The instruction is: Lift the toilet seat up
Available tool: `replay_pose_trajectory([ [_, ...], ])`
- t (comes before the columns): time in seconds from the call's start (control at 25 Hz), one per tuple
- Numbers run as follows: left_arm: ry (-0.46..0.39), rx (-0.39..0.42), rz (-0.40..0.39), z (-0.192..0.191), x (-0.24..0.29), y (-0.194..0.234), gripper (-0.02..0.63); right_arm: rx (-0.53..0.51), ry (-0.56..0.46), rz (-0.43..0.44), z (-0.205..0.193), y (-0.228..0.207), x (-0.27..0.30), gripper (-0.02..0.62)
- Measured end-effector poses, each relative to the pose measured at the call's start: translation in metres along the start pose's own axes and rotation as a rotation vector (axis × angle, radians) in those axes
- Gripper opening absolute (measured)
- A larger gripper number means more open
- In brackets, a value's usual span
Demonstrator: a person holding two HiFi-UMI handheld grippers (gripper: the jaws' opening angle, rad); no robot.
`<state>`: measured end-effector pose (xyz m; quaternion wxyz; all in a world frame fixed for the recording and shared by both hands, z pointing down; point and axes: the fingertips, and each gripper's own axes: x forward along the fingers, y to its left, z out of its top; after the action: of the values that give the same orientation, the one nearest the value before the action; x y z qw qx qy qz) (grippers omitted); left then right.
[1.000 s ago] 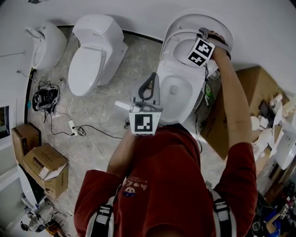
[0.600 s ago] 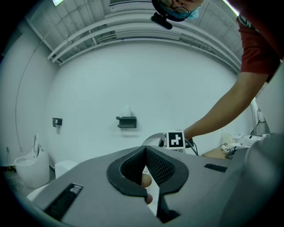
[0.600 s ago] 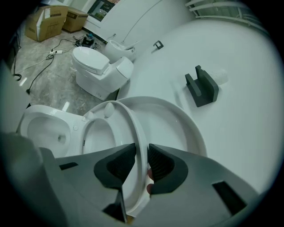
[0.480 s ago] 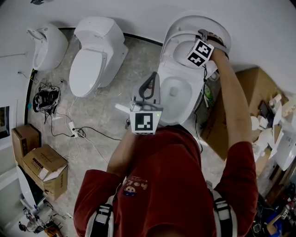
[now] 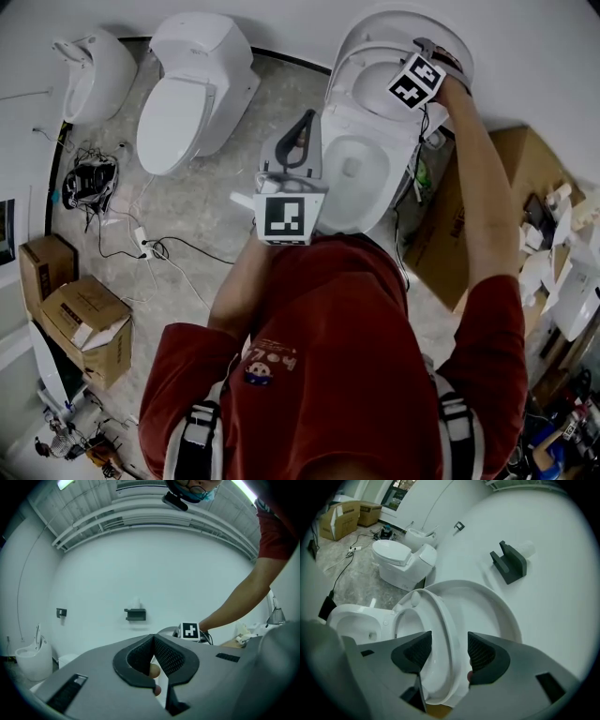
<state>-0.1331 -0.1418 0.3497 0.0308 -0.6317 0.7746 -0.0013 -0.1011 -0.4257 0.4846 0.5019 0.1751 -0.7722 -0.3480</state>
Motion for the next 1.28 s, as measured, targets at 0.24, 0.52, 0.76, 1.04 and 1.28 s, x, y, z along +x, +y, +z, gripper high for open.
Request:
replay_pose_trajectory([
  [0.24, -0.009, 0.002, -0.007, 0.0, 0.002, 0.001, 0.011, 0.035, -0.082, -0.055, 0.005, -0.002, -0.02, 0.234],
  [0.52, 0.006, -0.01, -0.025, -0.003, 0.009, -0.001, 0.011, 0.138, -0.176, -0.099, 0.01, 0.006, -0.046, 0.241],
  [0.76, 0.025, 0.003, -0.049, -0.009, 0.012, -0.005, 0.011, 0.314, -0.249, -0.096, 0.002, 0.034, -0.076, 0.242],
  [1.04, 0.044, 0.016, -0.071, -0.012, 0.015, -0.008, 0.011, 0.465, -0.288, -0.086, -0.006, 0.075, -0.11, 0.241],
  [1.28, 0.046, -0.012, -0.081, -0.011, 0.014, -0.015, 0.011, 0.645, -0.315, -0.076, -0.013, 0.103, -0.142, 0.242],
])
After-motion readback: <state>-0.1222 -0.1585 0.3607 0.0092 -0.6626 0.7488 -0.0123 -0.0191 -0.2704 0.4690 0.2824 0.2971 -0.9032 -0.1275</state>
